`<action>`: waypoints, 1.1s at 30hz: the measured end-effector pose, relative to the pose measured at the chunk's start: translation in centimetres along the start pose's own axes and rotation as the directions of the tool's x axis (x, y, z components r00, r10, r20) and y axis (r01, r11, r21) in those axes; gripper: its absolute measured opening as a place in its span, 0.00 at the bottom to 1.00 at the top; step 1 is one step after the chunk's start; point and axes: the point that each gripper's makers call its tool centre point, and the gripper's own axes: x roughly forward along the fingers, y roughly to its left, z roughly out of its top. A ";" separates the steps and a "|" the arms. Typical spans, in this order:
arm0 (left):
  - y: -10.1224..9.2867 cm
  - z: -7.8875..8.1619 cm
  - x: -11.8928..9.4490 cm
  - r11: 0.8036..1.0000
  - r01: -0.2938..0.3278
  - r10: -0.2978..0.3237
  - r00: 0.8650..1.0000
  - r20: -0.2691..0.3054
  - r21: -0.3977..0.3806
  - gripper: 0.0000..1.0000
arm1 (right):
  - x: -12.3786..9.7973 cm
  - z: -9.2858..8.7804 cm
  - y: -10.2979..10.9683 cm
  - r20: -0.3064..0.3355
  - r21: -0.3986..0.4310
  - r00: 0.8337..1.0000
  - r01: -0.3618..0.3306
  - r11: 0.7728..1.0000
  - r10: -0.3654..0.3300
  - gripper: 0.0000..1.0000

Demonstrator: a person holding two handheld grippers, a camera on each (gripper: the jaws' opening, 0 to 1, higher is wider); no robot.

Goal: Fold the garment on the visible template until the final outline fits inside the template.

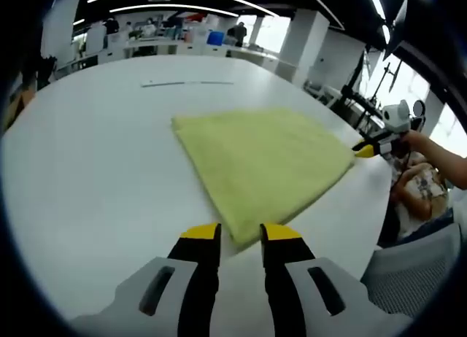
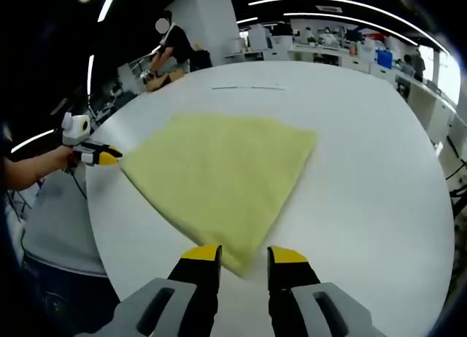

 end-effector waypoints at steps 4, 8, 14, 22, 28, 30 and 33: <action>-0.3 0.7 -0.2 1.000 -0.001 0.000 1.000 0.017 0.028 0.39 | -0.2 0.5 0.6 0.014 -0.008 1.000 -0.010 1.000 0.010 0.44; -0.8 1.6 -0.7 0.998 0.002 -0.005 0.999 0.043 0.056 0.50 | -0.8 1.0 1.2 0.023 -0.009 1.000 -0.021 1.000 0.021 0.54; -1.4 2.8 -1.9 0.997 -0.002 -0.005 0.996 0.088 0.074 0.67 | -2.2 2.5 2.7 0.072 -0.050 0.997 -0.037 0.998 0.040 0.71; -2.8 3.9 -3.7 0.991 0.010 -0.027 0.991 0.131 0.130 0.81 | -4.0 4.2 4.9 0.124 -0.098 0.990 -0.050 0.994 0.062 0.86; -3.2 3.9 -4.7 0.990 0.004 -0.026 0.988 0.150 0.142 0.92 | -5.1 4.9 6.6 0.155 -0.128 0.985 -0.052 0.990 0.072 0.95; -3.3 4.1 -5.0 0.990 -0.001 -0.021 0.987 0.160 0.139 0.96 | -5.4 4.9 7.3 0.154 -0.146 0.985 -0.059 0.988 0.082 0.98; -3.3 4.4 -5.4 0.991 -0.004 -0.020 0.985 0.169 0.135 0.99 | -5.8 4.7 7.9 0.153 -0.157 0.984 -0.063 0.986 0.088 0.99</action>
